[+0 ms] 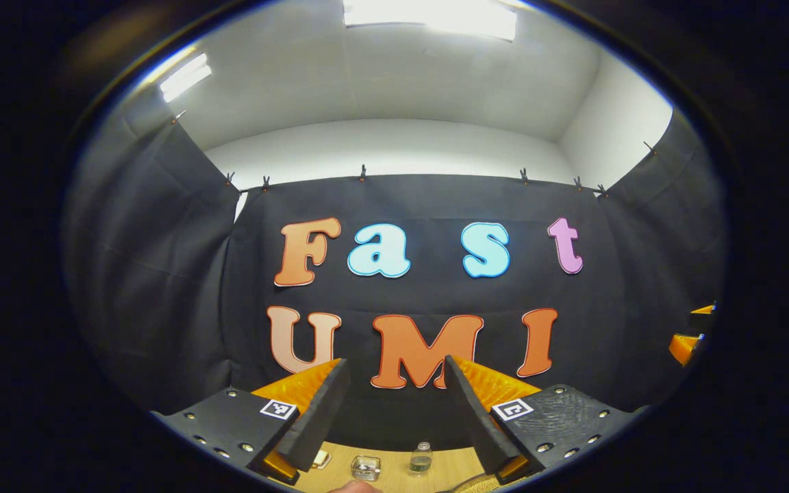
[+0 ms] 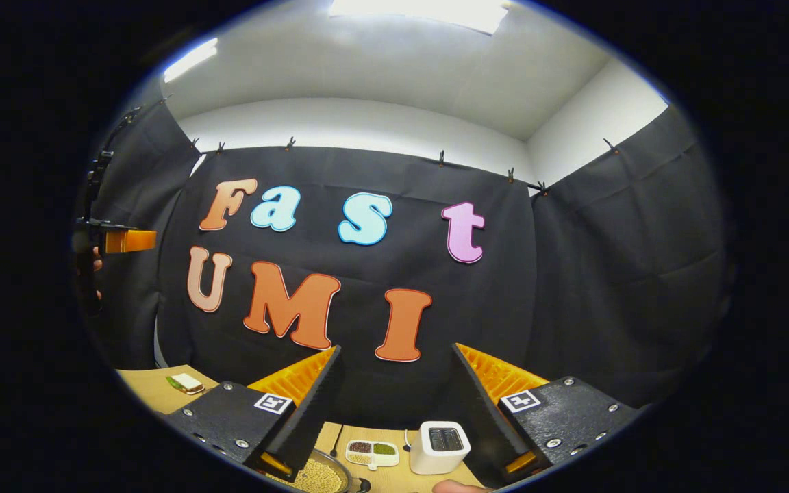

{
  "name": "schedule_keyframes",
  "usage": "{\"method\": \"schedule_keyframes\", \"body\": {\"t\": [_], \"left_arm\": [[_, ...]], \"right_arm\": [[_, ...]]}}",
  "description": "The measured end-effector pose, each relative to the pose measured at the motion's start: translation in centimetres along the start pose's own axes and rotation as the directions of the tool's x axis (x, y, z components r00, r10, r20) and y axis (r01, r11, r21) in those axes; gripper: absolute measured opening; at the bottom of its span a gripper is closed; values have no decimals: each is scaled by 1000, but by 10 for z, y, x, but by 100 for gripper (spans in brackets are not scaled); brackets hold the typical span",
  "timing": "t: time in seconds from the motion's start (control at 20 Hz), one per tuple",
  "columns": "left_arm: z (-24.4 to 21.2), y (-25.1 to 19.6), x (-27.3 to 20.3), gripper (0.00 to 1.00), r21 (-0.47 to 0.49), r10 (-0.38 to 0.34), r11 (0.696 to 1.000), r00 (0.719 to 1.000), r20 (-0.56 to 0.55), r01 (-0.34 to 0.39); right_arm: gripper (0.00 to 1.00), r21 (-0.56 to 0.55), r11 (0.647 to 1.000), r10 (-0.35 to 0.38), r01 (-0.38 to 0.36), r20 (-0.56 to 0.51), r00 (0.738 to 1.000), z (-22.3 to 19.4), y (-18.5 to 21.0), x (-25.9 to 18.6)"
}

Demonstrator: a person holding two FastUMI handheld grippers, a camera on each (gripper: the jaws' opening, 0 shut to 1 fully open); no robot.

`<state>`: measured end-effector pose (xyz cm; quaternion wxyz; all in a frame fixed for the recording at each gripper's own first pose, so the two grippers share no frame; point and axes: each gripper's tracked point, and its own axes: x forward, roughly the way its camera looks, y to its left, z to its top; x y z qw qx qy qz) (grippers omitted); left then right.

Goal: First push the handle of the pot to place it horizontally, then grasp the pot with both hands and set it on the induction cooktop.

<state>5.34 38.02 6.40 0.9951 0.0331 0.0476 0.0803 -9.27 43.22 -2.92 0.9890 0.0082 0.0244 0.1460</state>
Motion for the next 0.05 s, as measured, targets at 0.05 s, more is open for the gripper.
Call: {"method": "schedule_keyframes", "body": {"t": [0.05], "left_arm": [[-2, -2, -6, 88, -2, 5, 1000, 1000, -5, -5]], "right_arm": [[95, -3, 1000, -8, 8, -2, 1000, 0, -1, 0]]}}
